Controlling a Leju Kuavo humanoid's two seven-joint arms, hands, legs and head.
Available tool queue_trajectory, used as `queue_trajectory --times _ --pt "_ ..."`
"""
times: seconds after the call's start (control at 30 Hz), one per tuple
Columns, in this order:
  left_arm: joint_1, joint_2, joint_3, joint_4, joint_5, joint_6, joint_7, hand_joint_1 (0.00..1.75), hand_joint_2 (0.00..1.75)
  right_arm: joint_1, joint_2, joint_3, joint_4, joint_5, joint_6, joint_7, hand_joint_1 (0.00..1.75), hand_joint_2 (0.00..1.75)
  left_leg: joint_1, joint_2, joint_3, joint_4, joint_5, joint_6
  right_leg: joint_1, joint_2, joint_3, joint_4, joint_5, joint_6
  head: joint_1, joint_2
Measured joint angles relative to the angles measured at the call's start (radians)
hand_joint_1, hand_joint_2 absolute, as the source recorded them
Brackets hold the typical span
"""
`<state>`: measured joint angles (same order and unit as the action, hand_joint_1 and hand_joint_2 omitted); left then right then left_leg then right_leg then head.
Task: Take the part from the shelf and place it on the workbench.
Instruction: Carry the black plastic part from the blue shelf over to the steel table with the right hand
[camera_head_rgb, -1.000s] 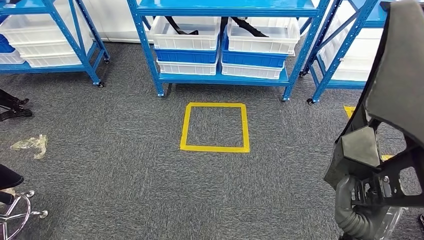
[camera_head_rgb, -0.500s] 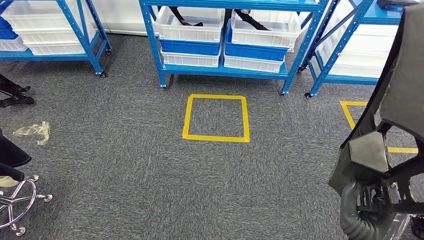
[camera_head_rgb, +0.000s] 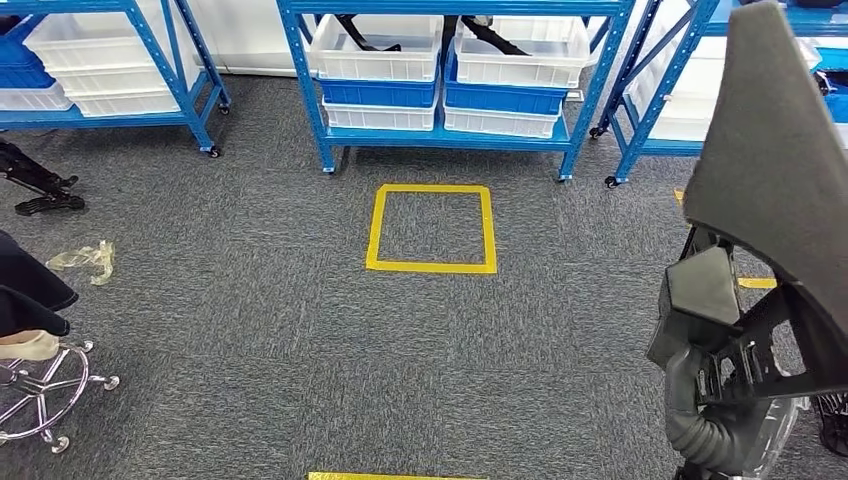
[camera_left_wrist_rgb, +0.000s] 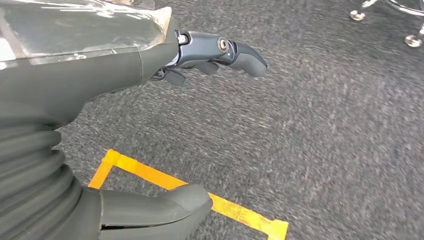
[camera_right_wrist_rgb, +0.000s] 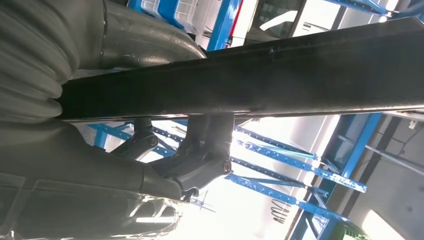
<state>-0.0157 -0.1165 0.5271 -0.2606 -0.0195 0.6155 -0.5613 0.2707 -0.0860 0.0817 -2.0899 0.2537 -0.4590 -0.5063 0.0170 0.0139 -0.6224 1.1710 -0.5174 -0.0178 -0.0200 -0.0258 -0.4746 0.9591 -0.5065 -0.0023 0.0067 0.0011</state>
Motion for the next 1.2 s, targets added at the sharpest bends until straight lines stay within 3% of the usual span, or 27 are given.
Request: queue_trajectory --times 0.07,0.1,0.2,0.23,0.3,0.37,0.4,0.43,0.47,0.5,0.57,0.63,0.7,0.77,0.83,0.9,0.93,0.97,1.0,1.07,1.1,1.13,1.2 --pt "-0.002 -0.002 0.002 -0.003 0.000 0.004 0.002 0.00 1.75 -0.009 0.002 0.000 0.004 0.013 0.002 0.004 1.75 1.75 -0.002 0.028 0.087 -0.133 0.029 0.006 0.004 -0.011 -0.004 0.009 -0.001 0.007 0.000 0.000" --pt "-0.003 -0.004 0.004 -0.004 0.000 0.006 0.003 0.00 1.75 -0.014 0.003 0.001 0.005 0.018 0.003 0.005 1.75 1.75 -0.005 0.037 0.104 -0.168 0.031 0.013 0.008 -0.017 -0.004 0.013 -0.001 0.012 0.001 0.000" --pt "-0.002 -0.009 0.014 -0.008 0.000 0.012 0.003 0.00 1.75 -0.032 0.006 0.003 0.009 0.024 0.010 0.010 1.75 1.75 -0.010 0.021 0.094 -0.183 0.035 0.039 0.012 -0.035 -0.011 0.016 0.000 0.031 0.003 0.000" --pt "-0.001 -0.011 0.018 -0.009 0.000 0.013 0.003 0.00 1.75 -0.036 0.006 0.003 0.011 0.027 0.012 0.012 1.75 1.75 -0.009 0.014 0.089 -0.186 0.040 0.048 0.011 -0.030 -0.019 0.028 -0.007 0.034 0.004 0.000" --pt "0.000 -0.014 0.024 -0.012 -0.002 0.013 0.003 0.00 1.75 -0.041 0.007 0.005 0.014 0.032 0.015 0.015 1.75 1.75 -0.006 0.000 0.081 -0.192 0.052 0.063 0.009 -0.005 -0.062 0.111 -0.052 0.032 0.007 0.000" --pt "0.000 -0.016 0.026 -0.015 -0.003 0.013 0.003 0.00 1.75 -0.042 0.007 0.006 0.019 0.035 0.016 0.017 1.75 1.75 -0.008 -0.017 0.070 -0.191 0.059 0.070 0.007 0.014 -0.125 0.250 -0.110 0.026 0.009 0.000" --pt "0.001 -0.017 0.027 -0.016 -0.003 0.013 0.003 0.00 1.75 -0.043 0.007 0.006 0.022 0.035 0.016 0.017 1.75 1.75 -0.009 -0.027 0.066 -0.191 0.062 0.070 0.007 0.017 -0.147 0.298 -0.123 0.028 0.009 0.000" --pt "0.002 -0.018 0.029 -0.016 -0.003 0.013 0.004 0.00 1.75 -0.043 0.008 0.006 0.025 0.035 0.016 0.018 1.75 1.75 -0.009 -0.037 0.064 -0.190 0.064 0.069 0.007 0.018 -0.153 0.312 -0.121 0.034 0.009 0.000" --pt "0.003 -0.019 0.030 -0.016 -0.003 0.013 0.004 0.00 1.75 -0.044 0.008 0.007 0.028 0.035 0.016 0.018 1.75 1.75 -0.009 -0.048 0.063 -0.190 0.066 0.067 0.006 0.020 -0.138 0.284 -0.103 0.043 0.009 0.000" --pt "0.004 -0.020 0.031 -0.016 -0.003 0.013 0.004 0.00 1.75 -0.045 0.008 0.007 0.029 0.036 0.016 0.018 1.75 1.75 -0.009 -0.059 0.062 -0.189 0.068 0.065 0.004 0.028 -0.106 0.221 -0.074 0.052 0.009 0.000" --pt "0.004 -0.021 0.032 -0.018 -0.003 0.013 0.004 0.00 1.75 -0.049 0.008 0.008 0.030 0.036 0.016 0.018 1.75 1.75 -0.011 -0.080 0.057 -0.184 0.071 0.058 -0.001 0.066 -0.041 0.083 -0.025 0.060 0.009 0.000" --pt "0.005 -0.023 0.033 -0.020 -0.003 0.013 0.004 0.00 1.75 -0.051 0.009 0.008 0.030 0.037 0.016 0.018 1.75 1.75 -0.014 -0.098 0.048 -0.180 0.076 0.046 -0.001 0.088 -0.018 0.027 -0.009 0.053 0.009 0.000" --pt "0.009 -0.023 0.036 -0.021 -0.006 0.013 0.005 0.00 1.75 -0.052 0.009 0.008 0.031 0.038 0.016 0.019 1.75 1.75 -0.013 -0.110 0.039 -0.179 0.083 0.032 -0.001 0.072 -0.020 0.027 -0.004 0.040 0.008 0.000" --pt "0.013 -0.023 0.042 -0.023 -0.010 0.013 0.007 0.00 1.75 -0.055 0.010 0.009 0.031 0.041 0.016 0.019 1.75 1.75 -0.012 -0.080 0.021 -0.146 0.060 0.020 -0.006 0.051 -0.020 0.025 0.003 0.025 0.003 0.000" --pt "0.013 -0.024 0.046 -0.024 -0.013 0.012 0.008 0.00 1.75 -0.057 0.011 0.009 0.031 0.045 0.016 0.019 1.75 1.75 -0.011 -0.036 -0.028 -0.039 -0.005 0.011 -0.007 0.028 -0.023 0.024 0.006 0.013 -0.004 0.000" --pt "0.014 -0.025 0.050 -0.025 -0.014 0.012 0.009 0.00 1.75 -0.061 0.013 0.010 0.032 0.050 0.017 0.021 1.75 1.75 -0.007 -0.023 -0.084 0.086 -0.059 0.004 -0.003 0.002 -0.027 0.024 0.006 0.009 -0.006 0.000" --pt "0.014 -0.026 0.052 -0.025 -0.016 0.012 0.010 0.00 1.75 -0.063 0.013 0.010 0.033 0.051 0.018 0.022 1.75 1.75 -0.005 -0.020 -0.095 0.112 -0.062 0.002 -0.002 -0.011 -0.028 0.024 0.006 0.009 -0.006 0.000" --pt "0.015 -0.026 0.054 -0.026 -0.018 0.012 0.012 0.00 1.75 -0.066 0.014 0.011 0.035 0.052 0.018 0.023 1.75 1.75 -0.004 -0.016 -0.083 0.096 -0.045 0.001 -0.002 -0.023 -0.027 0.024 0.006 0.009 -0.006 0.000" --pt "0.016 -0.026 0.056 -0.028 -0.021 0.012 0.014 0.00 1.75 -0.068 0.014 0.011 0.035 0.052 0.018 0.024 1.75 1.75 -0.004 -0.007 -0.052 0.040 -0.015 0.002 -0.002 -0.034 -0.026 0.024 0.006 0.010 -0.006 0.000" --pt "0.016 -0.026 0.060 -0.032 -0.023 0.012 0.018 0.00 1.75 -0.074 0.014 0.011 0.036 0.053 0.018 0.025 1.75 1.75 -0.007 0.039 0.026 -0.101 0.038 0.009 0.004 -0.053 -0.024 0.026 0.003 0.014 -0.006 0.000" --pt "0.015 -0.026 0.062 -0.034 -0.024 0.012 0.019 0.00 1.75 -0.077 0.014 0.011 0.036 0.053 0.018 0.025 1.75 1.75 -0.010 0.055 0.049 -0.147 0.051 0.015 0.009 -0.061 -0.023 0.026 0.002 0.017 -0.004 0.000" --pt "0.014 -0.027 0.064 -0.035 -0.025 0.012 0.020 0.00 1.75 -0.079 0.014 0.011 0.036 0.053 0.018 0.025 1.75 1.75 -0.013 0.063 0.057 -0.168 0.055 0.021 0.014 -0.069 -0.023 0.027 0.000 0.020 -0.002 0.000" --pt "0.014 -0.027 0.070 -0.037 -0.028 0.012 0.021 0.00 1.75 -0.082 0.014 0.012 0.036 0.053 0.018 0.025 1.75 1.75 -0.018 0.042 0.051 -0.173 0.059 0.036 0.019 -0.087 -0.023 0.025 -0.001 0.029 0.001 0.000"
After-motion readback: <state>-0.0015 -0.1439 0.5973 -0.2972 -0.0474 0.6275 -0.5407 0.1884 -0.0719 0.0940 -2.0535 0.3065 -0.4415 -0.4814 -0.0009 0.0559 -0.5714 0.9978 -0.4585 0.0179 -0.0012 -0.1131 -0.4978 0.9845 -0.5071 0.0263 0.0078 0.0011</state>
